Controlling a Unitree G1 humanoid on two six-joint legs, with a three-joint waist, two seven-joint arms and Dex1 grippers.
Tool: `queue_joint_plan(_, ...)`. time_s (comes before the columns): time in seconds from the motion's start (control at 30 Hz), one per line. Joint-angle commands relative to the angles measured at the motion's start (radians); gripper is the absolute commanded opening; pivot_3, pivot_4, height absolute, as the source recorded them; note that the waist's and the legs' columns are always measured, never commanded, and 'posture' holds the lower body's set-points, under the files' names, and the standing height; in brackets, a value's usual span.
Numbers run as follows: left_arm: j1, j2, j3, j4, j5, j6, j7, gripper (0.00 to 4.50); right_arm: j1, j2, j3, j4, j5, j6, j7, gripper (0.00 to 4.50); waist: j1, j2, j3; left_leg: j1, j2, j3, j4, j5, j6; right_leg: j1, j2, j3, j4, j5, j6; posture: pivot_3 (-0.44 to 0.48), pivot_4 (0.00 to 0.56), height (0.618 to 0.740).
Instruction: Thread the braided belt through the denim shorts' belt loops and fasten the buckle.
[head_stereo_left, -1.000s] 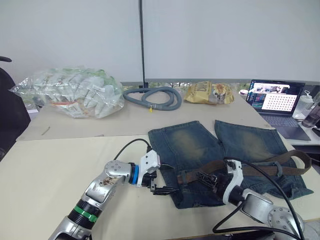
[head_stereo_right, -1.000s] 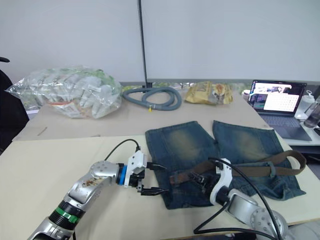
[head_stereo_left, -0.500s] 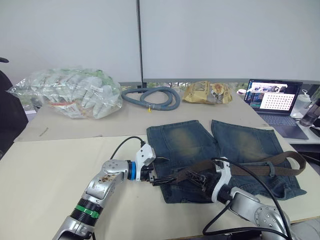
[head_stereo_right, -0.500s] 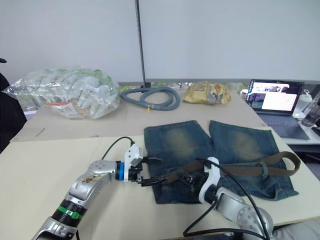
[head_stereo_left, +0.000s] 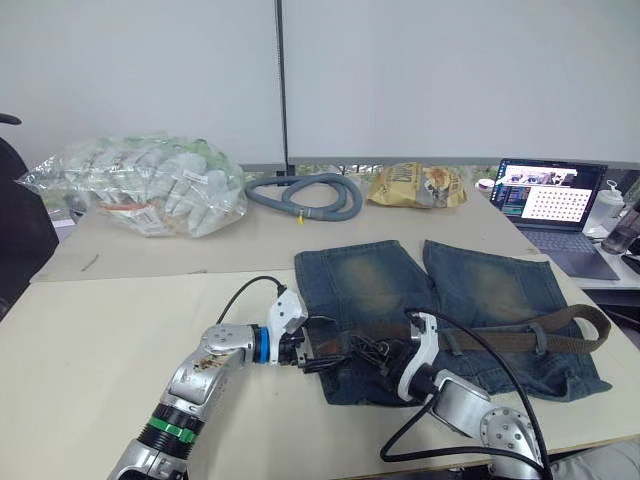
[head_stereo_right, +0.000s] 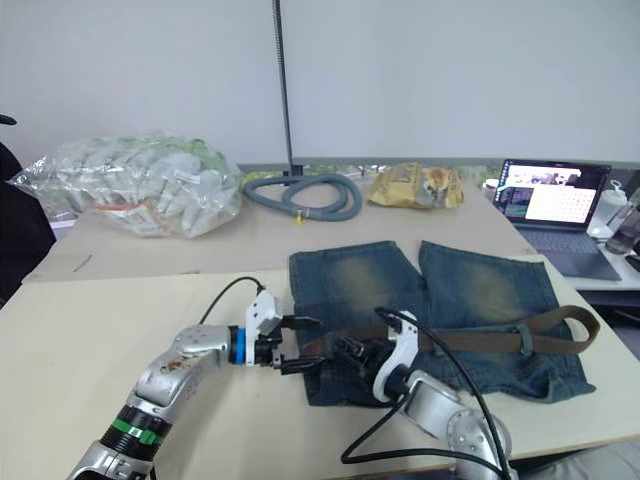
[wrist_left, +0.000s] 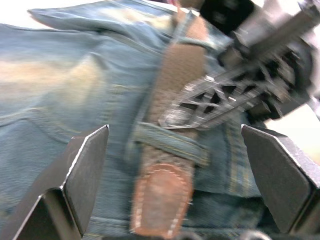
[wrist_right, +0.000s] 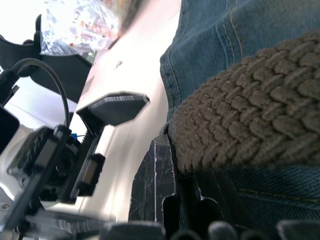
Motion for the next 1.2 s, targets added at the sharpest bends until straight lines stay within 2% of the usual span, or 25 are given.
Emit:
queue_joint_plan(0.03,0.016,-0.002,0.036,-0.009,-0.036,0.045,0.022,4.45,0.009,0.021,0.014,0.008,-0.025,-0.044,0.054,0.0,-0.003,0.0,0.0,0.0,0.0,0.0,0.0,0.0,0.0,0.0,0.0,0.0,0.0,0.0,0.0,0.0,0.15,0.74)
queue_joint_plan(0.33,0.033,-0.043,0.121,0.005,-0.15,0.208,0.07,4.45,0.026,0.057,0.007,0.01,-0.042,-0.101,0.157,0.0,-0.009,0.0,0.0,0.001,0.0,0.0,0.0,0.0,0.0,0.0,0.004,0.0,0.001,0.0,0.0,0.0,0.15,0.74)
queue_joint_plan(0.57,0.063,-0.004,0.084,-0.014,-0.172,0.29,0.01,4.45,0.028,0.061,-0.005,0.006,-0.042,-0.107,0.171,0.0,-0.01,0.0,0.0,0.001,0.0,0.0,-0.001,0.0,-0.002,0.0,0.004,0.001,0.001,0.0,0.0,0.0,0.15,0.74)
queue_joint_plan(0.6,0.066,-0.003,0.086,-0.023,-0.187,0.306,0.004,3.91,0.028,0.062,-0.005,0.006,-0.045,-0.107,0.171,0.0,-0.01,0.0,0.0,0.001,0.0,0.0,-0.002,0.0,-0.002,-0.001,0.003,0.001,0.001,0.0,0.0,0.0,0.15,0.74)
queue_joint_plan(0.67,0.066,-0.011,0.1,-0.03,-0.213,0.329,0.01,3.4,0.028,0.064,-0.005,0.008,-0.048,-0.107,0.17,0.0,-0.01,0.0,0.0,0.001,0.0,0.0,-0.002,0.0,-0.002,-0.001,0.001,0.001,0.001,0.0,0.0,0.0,0.15,0.74)
queue_joint_plan(0.77,0.054,-0.032,0.131,-0.024,-0.244,0.351,0.038,2.34,0.028,0.067,-0.005,0.007,-0.054,-0.106,0.17,0.0,-0.009,0.0,0.0,0.002,0.0,0.0,-0.002,-0.004,-0.009,-0.001,0.0,0.001,0.001,0.0,0.0,0.0,0.15,0.74)
queue_joint_plan(1.0,0.042,-0.047,0.154,-0.021,-0.264,0.363,0.063,0.02,0.032,0.068,-0.002,0.009,-0.072,-0.107,0.173,0.0,-0.009,0.0,0.0,0.002,0.0,0.0,-0.002,-0.004,-0.01,0.0,0.0,0.001,0.001,0.0,0.0,0.0,0.15,0.74)
queue_joint_plan(1.2,0.046,-0.045,0.152,-0.022,-0.26,0.363,0.076,0.02,0.04,0.05,0.006,0.0,-0.098,-0.113,0.193,0.0,-0.009,0.0,0.0,0.002,0.0,0.0,-0.002,-0.004,-0.01,0.0,0.0,0.001,0.001,0.0,0.0,0.0,0.15,0.74)
